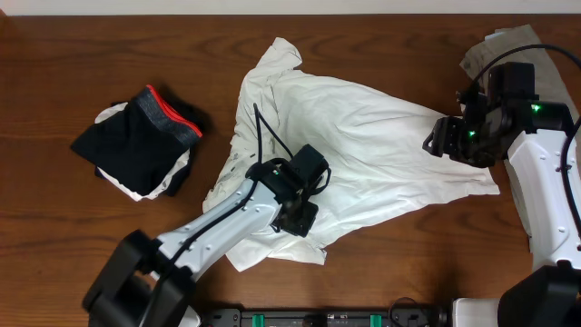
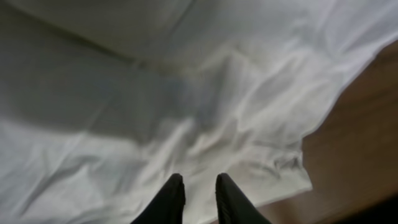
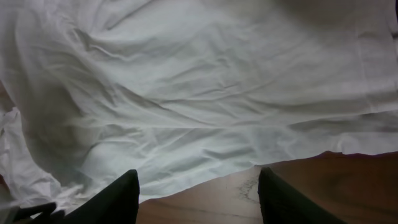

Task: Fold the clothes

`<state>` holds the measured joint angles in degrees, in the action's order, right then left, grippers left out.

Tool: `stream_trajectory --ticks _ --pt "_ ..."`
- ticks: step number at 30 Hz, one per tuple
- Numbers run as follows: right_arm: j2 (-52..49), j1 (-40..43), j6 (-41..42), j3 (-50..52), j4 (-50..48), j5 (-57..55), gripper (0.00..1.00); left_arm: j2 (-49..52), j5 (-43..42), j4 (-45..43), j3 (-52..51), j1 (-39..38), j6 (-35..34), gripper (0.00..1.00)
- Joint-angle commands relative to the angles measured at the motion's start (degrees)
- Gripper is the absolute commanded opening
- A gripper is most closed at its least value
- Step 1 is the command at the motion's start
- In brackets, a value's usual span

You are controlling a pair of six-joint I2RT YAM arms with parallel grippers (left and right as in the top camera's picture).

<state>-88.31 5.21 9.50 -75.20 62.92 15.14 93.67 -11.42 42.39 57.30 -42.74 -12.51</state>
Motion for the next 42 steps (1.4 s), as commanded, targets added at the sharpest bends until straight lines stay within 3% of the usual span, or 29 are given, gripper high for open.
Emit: stream_trajectory --ticks 1,3,11,18,22,26,31,34,42 --pt "0.63 -0.35 -0.52 0.24 -0.17 -0.35 0.60 2.71 0.48 -2.60 -0.09 0.24 -2.01 0.19" --pt "0.63 -0.35 -0.55 0.24 -0.17 -0.39 0.59 5.27 0.50 -5.22 -0.09 0.24 -2.01 0.13" --pt "0.63 -0.35 -0.52 0.24 -0.13 -2.97 0.59 15.15 5.09 -12.85 -0.07 3.41 -1.95 0.09" --pt "0.63 -0.35 0.33 0.24 -1.27 -3.13 0.59 17.51 7.80 -24.39 2.86 15.34 -0.02 0.08" --pt "0.63 -0.35 0.35 0.24 -1.66 -3.15 0.59 17.51 1.49 -24.44 9.60 22.38 1.90 0.08" --pt "0.63 -0.35 0.70 0.28 -1.66 -3.58 0.64 17.40 -5.40 -17.35 18.25 26.53 3.06 0.10" --pt "0.55 -0.35 3.72 2.03 -1.68 -5.46 0.68 16.06 -6.03 -3.80 25.86 27.12 8.22 0.17" --pt "0.52 -0.37 3.98 5.46 -1.84 -4.28 0.70 14.21 -5.95 2.32 26.84 26.93 9.40 0.26" --pt "0.52 -0.31 9.70 18.64 -6.91 -4.15 0.67 11.91 -5.95 14.69 26.69 23.26 11.52 0.27"
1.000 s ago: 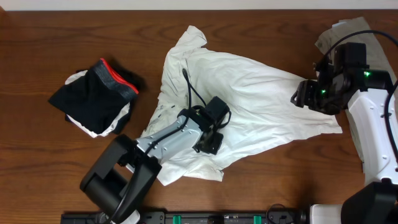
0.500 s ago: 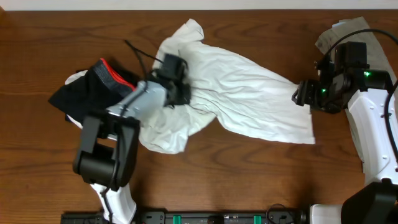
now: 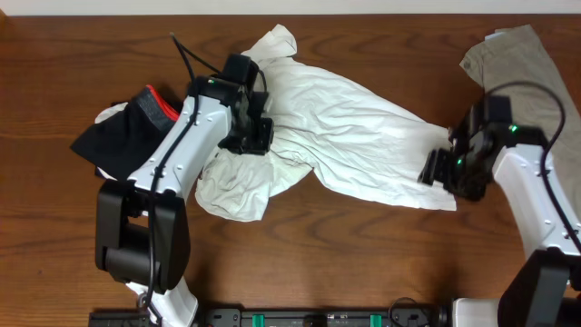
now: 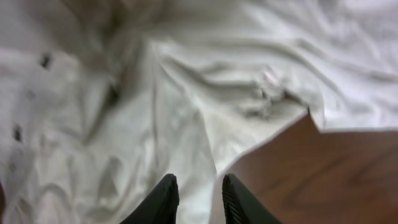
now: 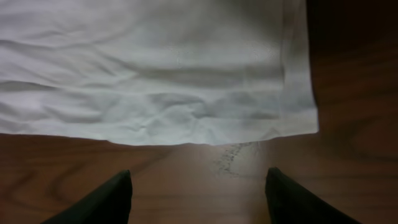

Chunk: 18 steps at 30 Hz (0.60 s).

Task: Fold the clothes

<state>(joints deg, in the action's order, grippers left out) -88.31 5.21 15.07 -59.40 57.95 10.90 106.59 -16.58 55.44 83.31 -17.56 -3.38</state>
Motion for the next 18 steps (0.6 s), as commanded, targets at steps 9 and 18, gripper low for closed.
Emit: stream_trajectory --ticks 9,18 --pt "0.55 -0.31 5.09 5.92 -6.60 0.13 0.70 -0.81 4.44 -4.74 -6.69 -14.62 4.83 0.35" --pt "0.55 -0.31 5.05 5.92 -7.02 0.11 0.70 2.01 13.57 -13.68 -11.89 -19.54 2.75 0.43"
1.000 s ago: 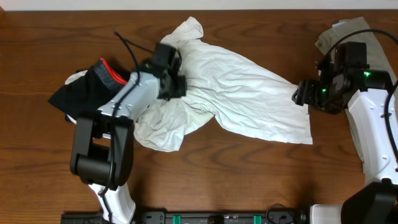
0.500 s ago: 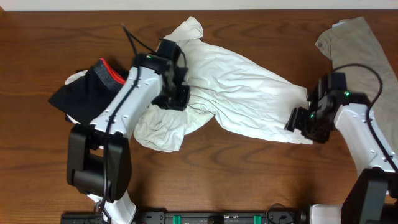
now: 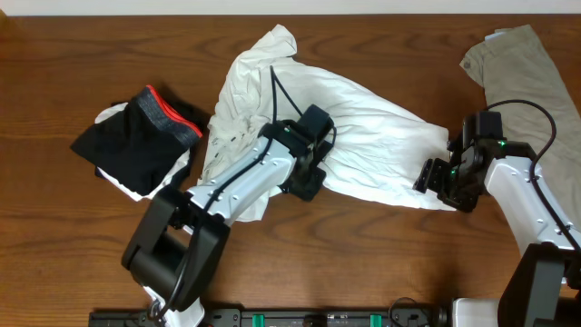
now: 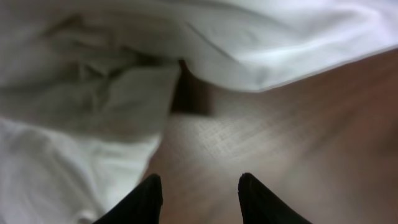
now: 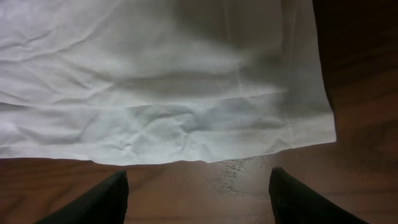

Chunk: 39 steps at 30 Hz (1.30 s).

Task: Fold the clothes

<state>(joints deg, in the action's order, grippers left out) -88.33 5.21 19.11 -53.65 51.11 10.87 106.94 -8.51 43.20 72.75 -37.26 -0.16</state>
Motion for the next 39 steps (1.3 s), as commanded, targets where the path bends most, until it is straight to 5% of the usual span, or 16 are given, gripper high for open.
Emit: stream_trajectory --ticks 1,11,18,25,39 --pt "0.57 -0.31 1.01 0.17 -0.17 0.13 0.70 2.10 6.91 -2.62 -1.66 0.15 -0.98 0.43" --pt "0.57 -0.31 0.20 0.17 -0.11 0.15 0.69 7.67 10.97 -8.61 -2.45 0.20 -0.04 0.47" --pt "0.57 -0.31 0.11 0.17 -0.15 0.11 0.70 5.11 16.50 -4.76 -0.50 0.20 -1.90 0.06" --pt "0.57 -0.31 -0.50 0.17 -0.13 0.09 0.70 -6.47 24.52 6.88 6.32 0.33 -4.28 0.06" --pt "0.57 -0.37 -1.53 1.66 0.90 0.20 0.78 -26.05 26.43 16.59 7.26 3.87 -4.61 0.06"
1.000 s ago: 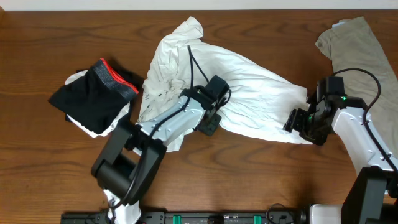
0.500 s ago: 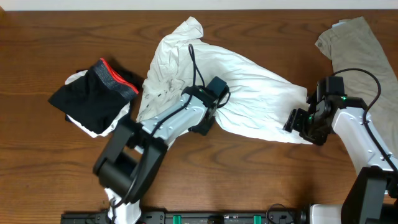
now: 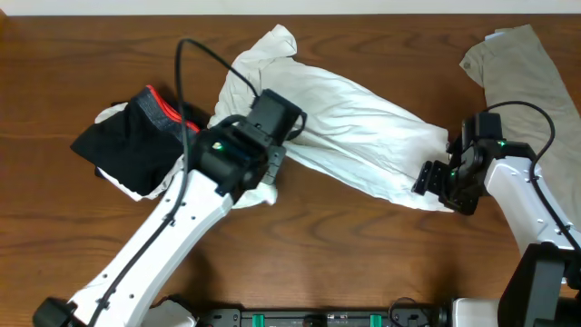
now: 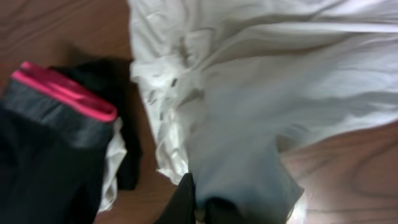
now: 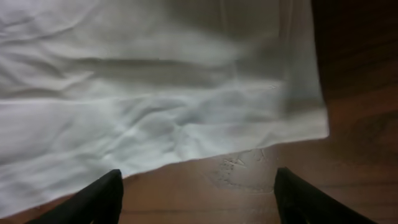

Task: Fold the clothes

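The white shirt (image 3: 363,127) lies crumpled in a slanting band across the table's middle. My left gripper (image 3: 260,182) is at its lower left end, raised, and shut on a fold of the shirt. The left wrist view shows white cloth pinched between the dark fingers of that gripper (image 4: 202,204), hanging down toward the shirt (image 4: 261,81). My right gripper (image 3: 432,180) stands wide open at the shirt's right hem. In the right wrist view that gripper (image 5: 196,196) spans bare wood just short of the hem (image 5: 186,118).
A black garment with a red waistband (image 3: 136,136) lies on white cloth at the left, close to the left gripper; the left wrist view shows it too (image 4: 43,143). Khaki trousers (image 3: 517,54) lie at the back right corner. Brown wooden table (image 3: 363,263).
My left gripper was open over bare wood at the middle of the shirt's lower edge. Now it is further left, raised and shut on a fold of shirt. The right gripper has hardly moved.
At first the shirt lay spread wide, my left gripper on its front part and my right open at its right edge. Then the left was at the shirt's upper left and the shirt lay narrower. Later the left stood open at the lower edge; now it holds cloth.
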`<state>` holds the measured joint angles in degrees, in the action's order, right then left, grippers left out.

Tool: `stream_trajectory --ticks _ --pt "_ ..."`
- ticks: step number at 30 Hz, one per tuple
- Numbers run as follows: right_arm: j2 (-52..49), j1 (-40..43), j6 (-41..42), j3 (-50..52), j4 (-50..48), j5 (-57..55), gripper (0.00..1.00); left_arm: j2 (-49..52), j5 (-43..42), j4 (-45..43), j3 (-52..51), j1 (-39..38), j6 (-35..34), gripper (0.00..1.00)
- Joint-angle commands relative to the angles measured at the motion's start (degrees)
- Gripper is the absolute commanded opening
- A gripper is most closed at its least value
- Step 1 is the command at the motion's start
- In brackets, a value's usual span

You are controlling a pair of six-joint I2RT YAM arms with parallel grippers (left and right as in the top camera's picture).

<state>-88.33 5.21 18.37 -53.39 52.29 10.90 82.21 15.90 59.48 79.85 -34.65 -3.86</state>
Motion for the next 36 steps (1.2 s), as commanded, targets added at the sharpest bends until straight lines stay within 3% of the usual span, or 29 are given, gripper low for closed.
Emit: stream_trajectory --ticks 1,9,26,36 --pt "0.57 -0.37 -0.63 2.14 -0.61 0.52 0.80 -1.60 2.01 0.31 0.15 1.57 -0.92 0.06" --pt "0.57 -0.37 3.91 9.25 -7.21 6.49 0.84 -1.75 5.22 1.01 0.15 2.23 -0.94 0.06" --pt "0.57 -0.42 19.28 15.96 -10.69 9.42 0.72 -1.75 5.18 1.18 0.15 2.23 -0.94 0.06" --pt "0.57 -0.42 20.81 17.18 -11.85 8.57 0.41 -1.75 5.18 0.63 0.15 2.23 -0.94 0.06"
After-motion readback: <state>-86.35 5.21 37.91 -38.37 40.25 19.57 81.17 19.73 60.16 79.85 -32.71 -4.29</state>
